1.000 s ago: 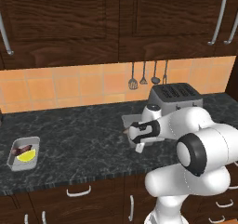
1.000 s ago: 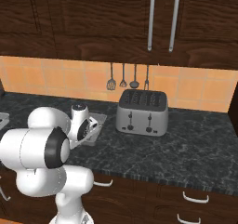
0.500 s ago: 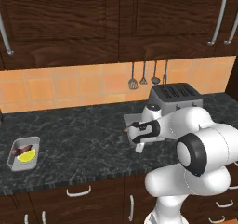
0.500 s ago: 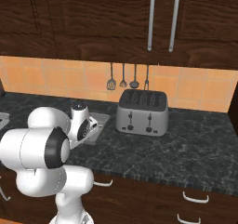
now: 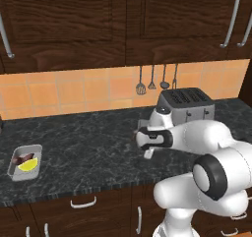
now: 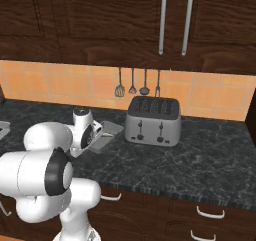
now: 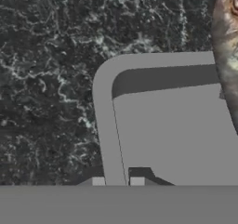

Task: Take the meat container that has the fish and place it on the second highest rack of the freezer. Then take the vegetable container that has the potato and lemon wedge and place it on the highest rack of the freezer.

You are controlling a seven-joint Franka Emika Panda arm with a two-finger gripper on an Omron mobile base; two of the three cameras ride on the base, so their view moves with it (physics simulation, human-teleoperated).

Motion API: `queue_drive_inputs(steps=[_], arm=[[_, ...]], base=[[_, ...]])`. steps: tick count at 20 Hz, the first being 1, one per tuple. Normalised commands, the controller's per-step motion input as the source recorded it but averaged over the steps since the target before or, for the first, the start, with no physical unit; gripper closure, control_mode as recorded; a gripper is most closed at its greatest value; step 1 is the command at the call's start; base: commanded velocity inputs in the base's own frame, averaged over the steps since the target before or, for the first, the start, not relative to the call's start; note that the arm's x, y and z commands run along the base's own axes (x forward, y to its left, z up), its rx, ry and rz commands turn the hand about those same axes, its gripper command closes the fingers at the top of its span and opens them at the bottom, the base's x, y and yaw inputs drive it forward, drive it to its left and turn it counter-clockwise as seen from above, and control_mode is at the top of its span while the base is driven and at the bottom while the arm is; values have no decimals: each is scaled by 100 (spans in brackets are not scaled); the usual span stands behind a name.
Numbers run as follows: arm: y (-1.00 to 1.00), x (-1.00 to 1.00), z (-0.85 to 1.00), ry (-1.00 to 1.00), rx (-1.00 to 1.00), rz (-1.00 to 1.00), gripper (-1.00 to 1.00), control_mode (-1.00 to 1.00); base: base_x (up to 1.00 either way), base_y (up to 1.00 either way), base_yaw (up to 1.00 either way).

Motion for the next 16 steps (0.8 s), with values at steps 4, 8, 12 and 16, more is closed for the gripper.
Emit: queue_drive_inputs(steps=[4, 8, 12, 16], arm=[[2, -13, 36, -3, -6, 26, 100, -100], [0, -45, 26, -9, -7, 33, 100, -100], [0, -43, 43, -3, -12, 21, 100, -100], [-4, -45, 58, 0, -15, 9, 100, -100]], base=[[0, 0, 0], [0, 0, 0], [0, 0, 0], [0, 0, 0]])
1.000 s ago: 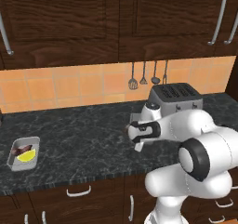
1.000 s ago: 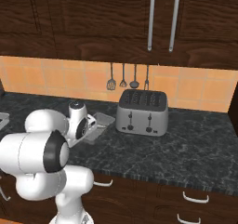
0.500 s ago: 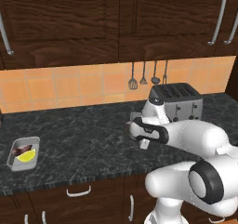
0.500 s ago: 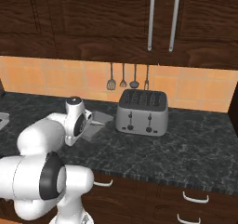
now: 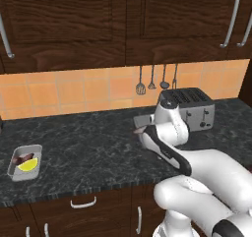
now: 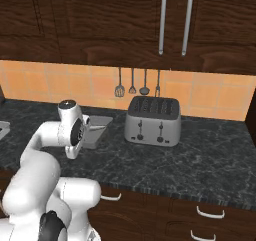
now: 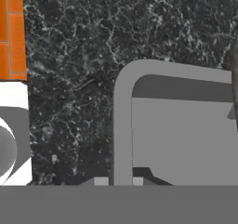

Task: Take the meat container that has the fish and place it on the second highest rack of the freezer. Then take the vegetable container that has the potato and lemon wedge and place it on the highest rack of the freezer.

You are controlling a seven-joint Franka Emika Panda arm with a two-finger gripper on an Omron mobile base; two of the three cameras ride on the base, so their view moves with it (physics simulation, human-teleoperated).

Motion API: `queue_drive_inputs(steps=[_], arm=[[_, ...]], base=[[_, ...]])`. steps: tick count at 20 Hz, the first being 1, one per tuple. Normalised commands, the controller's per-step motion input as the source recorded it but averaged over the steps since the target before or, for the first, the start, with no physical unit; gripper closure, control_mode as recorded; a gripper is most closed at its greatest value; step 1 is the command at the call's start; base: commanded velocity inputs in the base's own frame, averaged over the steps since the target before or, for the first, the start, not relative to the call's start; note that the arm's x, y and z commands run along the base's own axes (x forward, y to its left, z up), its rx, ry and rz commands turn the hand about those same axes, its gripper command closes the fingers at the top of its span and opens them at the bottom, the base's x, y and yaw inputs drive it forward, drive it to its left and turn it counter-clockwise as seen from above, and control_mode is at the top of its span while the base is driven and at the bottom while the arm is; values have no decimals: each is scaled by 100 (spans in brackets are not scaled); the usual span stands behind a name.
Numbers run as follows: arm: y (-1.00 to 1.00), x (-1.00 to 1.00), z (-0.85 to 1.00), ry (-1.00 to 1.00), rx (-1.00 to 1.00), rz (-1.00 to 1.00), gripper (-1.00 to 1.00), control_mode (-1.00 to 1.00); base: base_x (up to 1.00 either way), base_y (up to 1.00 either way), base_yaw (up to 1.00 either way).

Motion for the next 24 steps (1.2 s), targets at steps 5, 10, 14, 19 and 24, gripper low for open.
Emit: queue_drive_inputs(steps=[5, 10, 14, 19, 24], arm=[[-24, -58, 64, 1, -12, 9, 100, -100], [-63, -43, 58, 0, 0, 9, 100, -100], [-42, -32, 68, 0, 4, 5, 100, -100], [-5, -19, 71, 1, 6, 0, 100, -100], [-5, -34, 48, 0, 8, -5, 100, -100]], base=[[0, 0, 0], [0, 0, 0], [0, 0, 0], [0, 0, 0], [0, 0, 0]])
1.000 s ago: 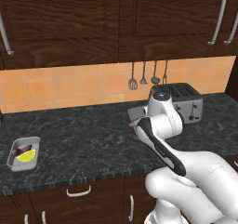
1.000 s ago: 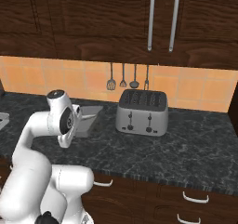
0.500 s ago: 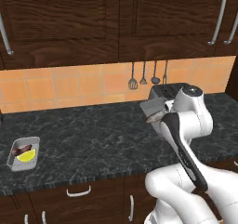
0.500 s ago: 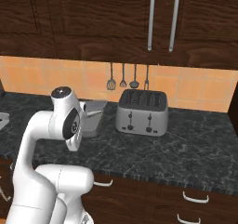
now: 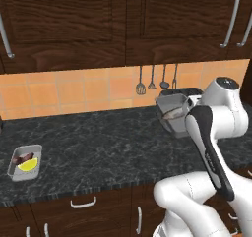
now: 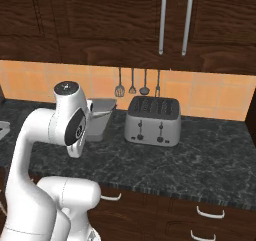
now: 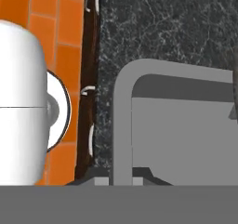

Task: Take the meat container that has the fish and place it on the second highest rack of the freezer. Then take the vegetable container that has the potato and lemon wedge and place it on the highest rack of the freezer.

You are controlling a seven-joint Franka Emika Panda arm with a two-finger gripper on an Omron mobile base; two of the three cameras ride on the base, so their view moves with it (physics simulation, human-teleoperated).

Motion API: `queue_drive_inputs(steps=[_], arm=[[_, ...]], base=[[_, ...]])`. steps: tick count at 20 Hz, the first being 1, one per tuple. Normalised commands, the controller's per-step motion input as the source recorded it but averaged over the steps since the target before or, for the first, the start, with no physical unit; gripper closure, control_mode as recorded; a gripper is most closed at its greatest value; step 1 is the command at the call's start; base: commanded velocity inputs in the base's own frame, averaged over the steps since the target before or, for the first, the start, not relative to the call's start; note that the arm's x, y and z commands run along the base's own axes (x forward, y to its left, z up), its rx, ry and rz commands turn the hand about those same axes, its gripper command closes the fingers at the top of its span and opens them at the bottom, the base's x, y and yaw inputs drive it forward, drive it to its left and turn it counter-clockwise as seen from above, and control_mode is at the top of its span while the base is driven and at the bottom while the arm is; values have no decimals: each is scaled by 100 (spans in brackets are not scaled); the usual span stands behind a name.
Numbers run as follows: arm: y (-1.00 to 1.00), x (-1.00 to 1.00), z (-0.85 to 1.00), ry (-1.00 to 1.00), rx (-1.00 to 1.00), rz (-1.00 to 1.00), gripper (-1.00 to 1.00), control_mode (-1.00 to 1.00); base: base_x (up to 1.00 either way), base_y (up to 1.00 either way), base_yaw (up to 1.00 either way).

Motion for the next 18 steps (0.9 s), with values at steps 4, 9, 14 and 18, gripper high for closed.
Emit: queue_drive_inputs(steps=[4, 9, 14, 18], arm=[[0, -32, 4, 0, 0, -17, 100, -100], [0, -34, 3, 0, -3, -9, 100, -100], [-1, -37, 26, 0, 0, 4, 100, -100], [0, -19, 45, 0, 0, 4, 100, -100]], base=[[0, 0, 0], [0, 0, 0], [0, 0, 0], [0, 0, 0]])
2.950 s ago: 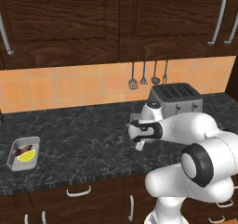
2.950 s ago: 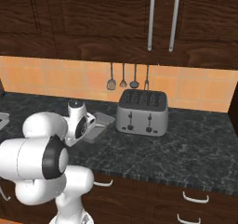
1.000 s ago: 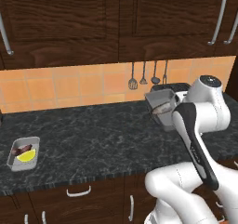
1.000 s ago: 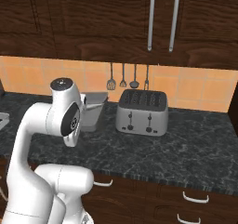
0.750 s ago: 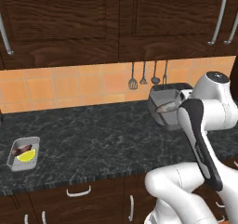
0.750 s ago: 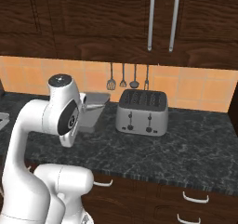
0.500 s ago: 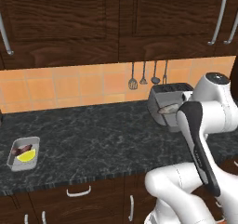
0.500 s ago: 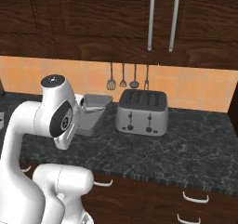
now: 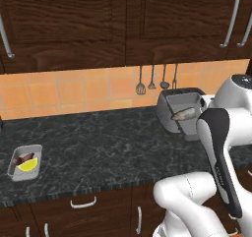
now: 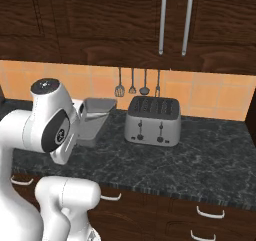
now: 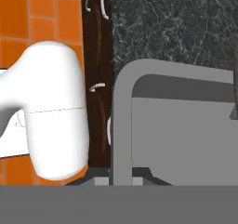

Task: Take the meat container that has the fish and place it on the second highest rack of the freezer. Then take the vegetable container that has the potato and lemon wedge and place it on the highest rack of the freezer.

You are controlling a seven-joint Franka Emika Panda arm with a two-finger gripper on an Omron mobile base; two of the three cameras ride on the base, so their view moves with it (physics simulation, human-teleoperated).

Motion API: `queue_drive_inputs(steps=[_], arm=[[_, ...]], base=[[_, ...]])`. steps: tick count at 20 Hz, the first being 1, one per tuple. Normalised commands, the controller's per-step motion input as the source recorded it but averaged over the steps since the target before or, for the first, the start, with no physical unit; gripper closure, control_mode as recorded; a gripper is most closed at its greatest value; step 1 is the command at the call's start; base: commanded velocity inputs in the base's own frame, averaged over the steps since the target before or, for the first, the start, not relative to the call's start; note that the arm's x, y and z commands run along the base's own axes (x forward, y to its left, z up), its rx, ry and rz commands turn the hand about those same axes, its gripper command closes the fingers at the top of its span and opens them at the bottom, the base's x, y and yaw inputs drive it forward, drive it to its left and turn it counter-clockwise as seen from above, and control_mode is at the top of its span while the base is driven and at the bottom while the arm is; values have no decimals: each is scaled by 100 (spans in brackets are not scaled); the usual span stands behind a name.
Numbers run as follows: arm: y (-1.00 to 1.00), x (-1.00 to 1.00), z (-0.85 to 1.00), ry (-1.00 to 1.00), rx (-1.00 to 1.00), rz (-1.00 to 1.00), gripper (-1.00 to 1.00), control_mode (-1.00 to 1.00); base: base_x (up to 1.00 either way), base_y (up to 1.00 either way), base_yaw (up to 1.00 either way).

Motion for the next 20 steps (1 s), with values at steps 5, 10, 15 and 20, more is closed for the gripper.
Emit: queue_drive_inputs(steps=[5, 10, 15, 20], arm=[[0, -5, 18, 0, 0, 0, 100, -100], [0, -2, 0, 0, 0, 0, 100, -100], [0, -4, 0, 0, 0, 0, 100, 100], [0, 0, 0, 0, 0, 0, 100, 100]], base=[[0, 0, 0], [0, 0, 0], [-51, -9, -3], [-97, -19, -50]])
